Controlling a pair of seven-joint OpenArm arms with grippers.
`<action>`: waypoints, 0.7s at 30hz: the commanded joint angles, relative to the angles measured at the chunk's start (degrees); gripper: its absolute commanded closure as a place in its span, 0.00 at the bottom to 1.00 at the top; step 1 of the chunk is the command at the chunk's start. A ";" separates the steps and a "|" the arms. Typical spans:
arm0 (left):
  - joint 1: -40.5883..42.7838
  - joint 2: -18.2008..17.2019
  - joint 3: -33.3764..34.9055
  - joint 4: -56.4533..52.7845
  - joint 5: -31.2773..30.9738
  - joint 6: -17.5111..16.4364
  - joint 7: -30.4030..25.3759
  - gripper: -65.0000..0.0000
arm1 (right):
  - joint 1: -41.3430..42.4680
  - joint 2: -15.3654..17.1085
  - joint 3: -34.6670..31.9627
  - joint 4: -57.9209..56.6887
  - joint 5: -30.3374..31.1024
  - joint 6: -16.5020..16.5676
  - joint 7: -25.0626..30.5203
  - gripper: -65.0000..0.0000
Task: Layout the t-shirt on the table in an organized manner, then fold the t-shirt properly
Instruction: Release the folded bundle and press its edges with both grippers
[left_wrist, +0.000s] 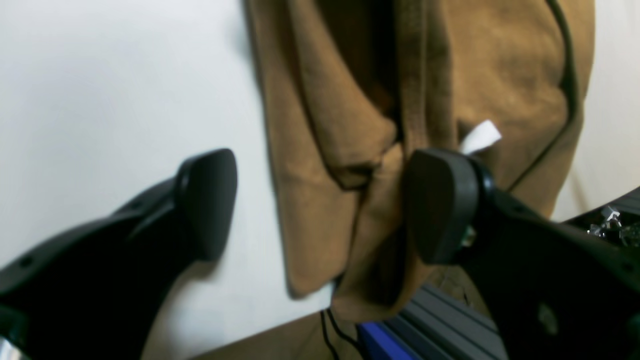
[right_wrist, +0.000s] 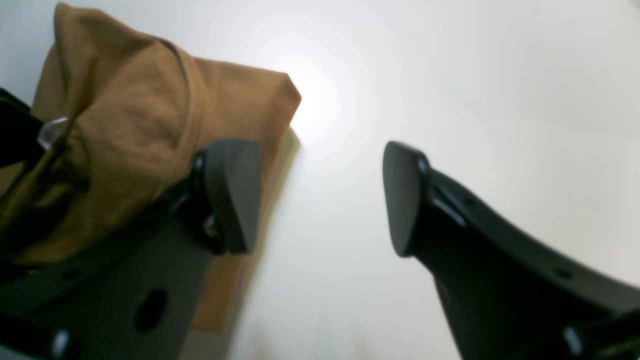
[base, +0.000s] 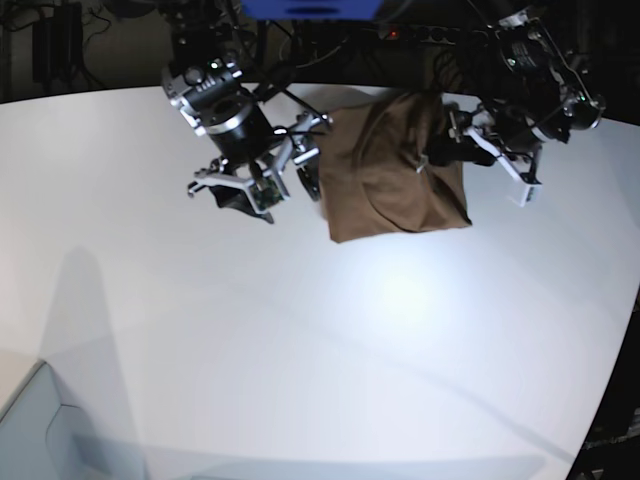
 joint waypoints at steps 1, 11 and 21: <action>-0.21 -0.72 -0.05 1.12 -1.88 0.07 -0.28 0.20 | 0.20 -0.21 -0.20 0.96 0.45 0.05 1.47 0.40; -0.47 -4.59 -0.23 1.04 -11.46 0.07 2.40 0.20 | 0.20 -0.21 -0.20 0.96 0.45 0.05 1.47 0.40; -1.00 -4.76 -0.84 -1.87 -19.37 0.07 2.40 0.20 | 0.20 -0.30 -0.20 0.87 0.45 0.05 1.47 0.40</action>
